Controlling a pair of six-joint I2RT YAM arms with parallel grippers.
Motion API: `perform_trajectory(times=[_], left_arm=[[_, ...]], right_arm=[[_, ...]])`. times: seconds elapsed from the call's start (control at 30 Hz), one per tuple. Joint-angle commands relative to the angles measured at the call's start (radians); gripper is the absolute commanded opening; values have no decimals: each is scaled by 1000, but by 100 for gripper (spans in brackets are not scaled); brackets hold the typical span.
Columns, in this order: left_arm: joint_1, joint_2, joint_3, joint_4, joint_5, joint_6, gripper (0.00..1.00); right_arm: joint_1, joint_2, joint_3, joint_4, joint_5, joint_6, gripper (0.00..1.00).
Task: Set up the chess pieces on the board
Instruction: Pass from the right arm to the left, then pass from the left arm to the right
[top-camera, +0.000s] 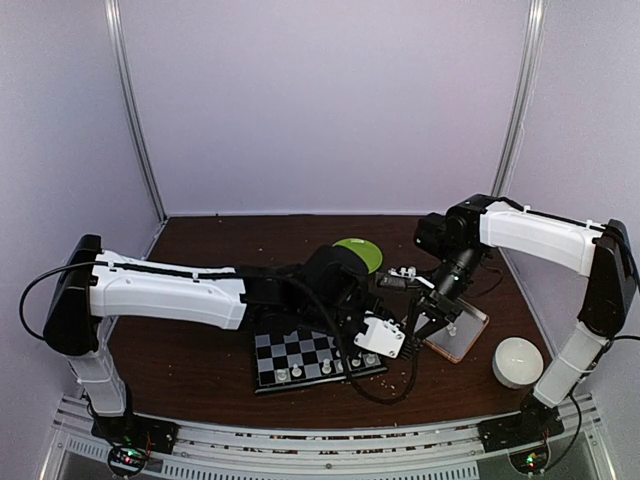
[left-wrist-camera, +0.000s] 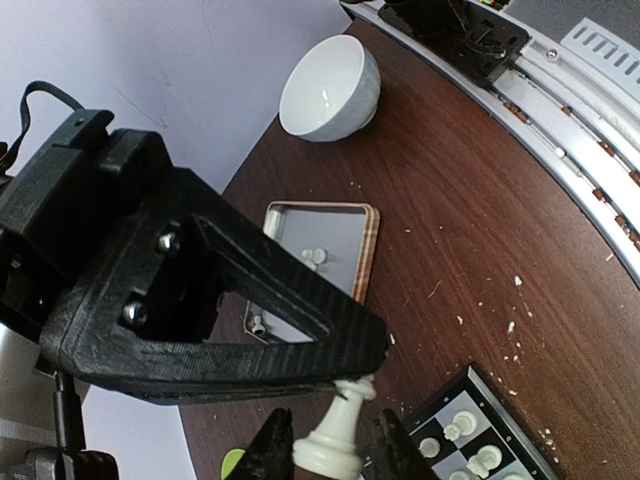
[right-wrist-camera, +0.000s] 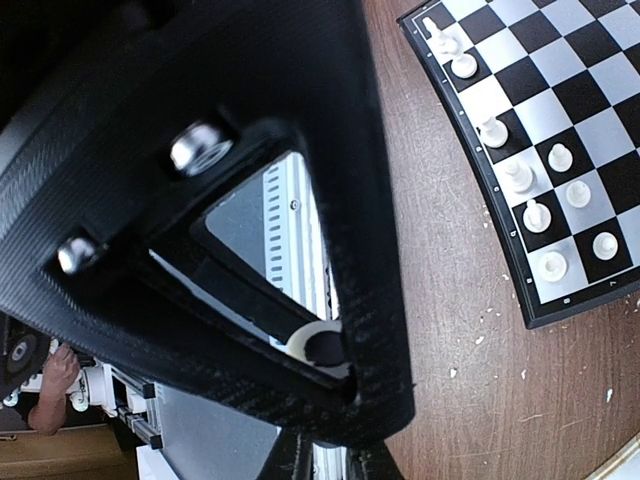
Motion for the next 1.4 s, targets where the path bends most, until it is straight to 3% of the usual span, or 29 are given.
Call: perform_trajectory(times=[0.0, 0.27, 0.4, 0.6, 0.77, 0.83, 0.87, 0.9, 1.1, 1.23, 1.37], left_arm=[[-12, 12, 38, 44, -9, -6, 26], [-16, 11, 48, 32, 2, -25, 17], [-15, -3, 16, 64, -40, -104, 13], [21, -92, -140, 308, -47, -403, 12], [55, -139, -263, 571, -16, -682, 12], [68, -139, -294, 663, -3, -769, 12], [75, -137, -308, 712, 7, -811, 12], [81, -135, -322, 755, 15, -848, 12], [116, -110, -401, 1043, 23, -1074, 12], [118, -93, -400, 1110, 19, -1123, 12], [119, -74, -391, 1151, 21, -1159, 12]], right_arm=[[4, -3, 5, 10, -6, 18, 9], [4, -7, 8, 18, 5, 31, 10], [-10, -68, 38, -17, 30, 7, 20], [-76, -254, 67, 25, 106, 27, 36], [-99, -425, 5, 327, 228, 235, 44], [-108, -477, -29, 447, 271, 306, 58], [-116, -499, -46, 504, 281, 346, 92], [-131, -517, -70, 559, 263, 376, 100], [-151, -537, -118, 648, 80, 397, 99], [-134, -495, -113, 658, 27, 429, 78], [-87, -465, -107, 672, 50, 446, 71]])
